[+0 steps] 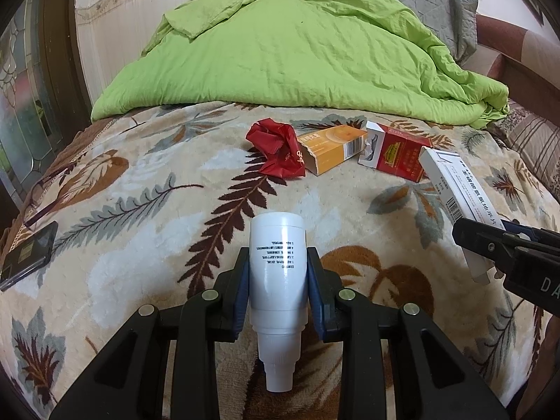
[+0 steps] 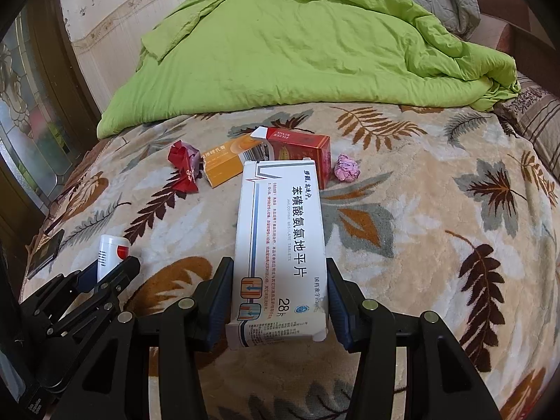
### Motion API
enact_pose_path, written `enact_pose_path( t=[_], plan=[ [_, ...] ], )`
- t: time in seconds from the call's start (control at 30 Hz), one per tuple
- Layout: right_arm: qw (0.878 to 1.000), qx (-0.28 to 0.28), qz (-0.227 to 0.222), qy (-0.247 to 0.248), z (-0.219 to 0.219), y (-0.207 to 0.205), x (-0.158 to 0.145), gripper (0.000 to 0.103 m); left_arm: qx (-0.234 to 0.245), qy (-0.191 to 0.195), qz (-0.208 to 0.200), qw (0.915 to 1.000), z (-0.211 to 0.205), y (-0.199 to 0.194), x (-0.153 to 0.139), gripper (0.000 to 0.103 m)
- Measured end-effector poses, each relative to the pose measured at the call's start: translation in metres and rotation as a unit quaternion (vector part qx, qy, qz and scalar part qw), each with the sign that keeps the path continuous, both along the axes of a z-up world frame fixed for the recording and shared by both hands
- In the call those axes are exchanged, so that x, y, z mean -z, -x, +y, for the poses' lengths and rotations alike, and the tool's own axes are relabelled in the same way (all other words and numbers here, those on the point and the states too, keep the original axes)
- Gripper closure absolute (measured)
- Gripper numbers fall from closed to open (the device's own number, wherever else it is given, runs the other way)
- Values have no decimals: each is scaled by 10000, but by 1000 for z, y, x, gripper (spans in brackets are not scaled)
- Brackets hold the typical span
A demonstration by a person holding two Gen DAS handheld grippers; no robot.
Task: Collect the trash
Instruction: 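Lift the white box with the right tool while left holds the white tube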
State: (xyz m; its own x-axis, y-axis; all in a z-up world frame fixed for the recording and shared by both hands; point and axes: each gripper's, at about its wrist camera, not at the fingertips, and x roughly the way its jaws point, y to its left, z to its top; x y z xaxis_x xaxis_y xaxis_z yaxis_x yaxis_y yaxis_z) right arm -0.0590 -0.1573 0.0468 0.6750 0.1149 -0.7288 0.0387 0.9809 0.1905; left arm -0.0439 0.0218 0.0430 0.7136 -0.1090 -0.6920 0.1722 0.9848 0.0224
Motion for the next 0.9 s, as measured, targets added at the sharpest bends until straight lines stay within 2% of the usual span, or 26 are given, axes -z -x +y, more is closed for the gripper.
enact_pose_path(
  t=[0.6, 0.9],
  plan=[
    [9998, 103, -136, -116, -8, 11, -7, 49, 191, -46, -95, 9998, -8, 8, -1, 74],
    [9992, 253, -136, -283, -27, 53, -11, 49, 599, -63, -113, 9981, -20, 24, -1, 74]
  ],
)
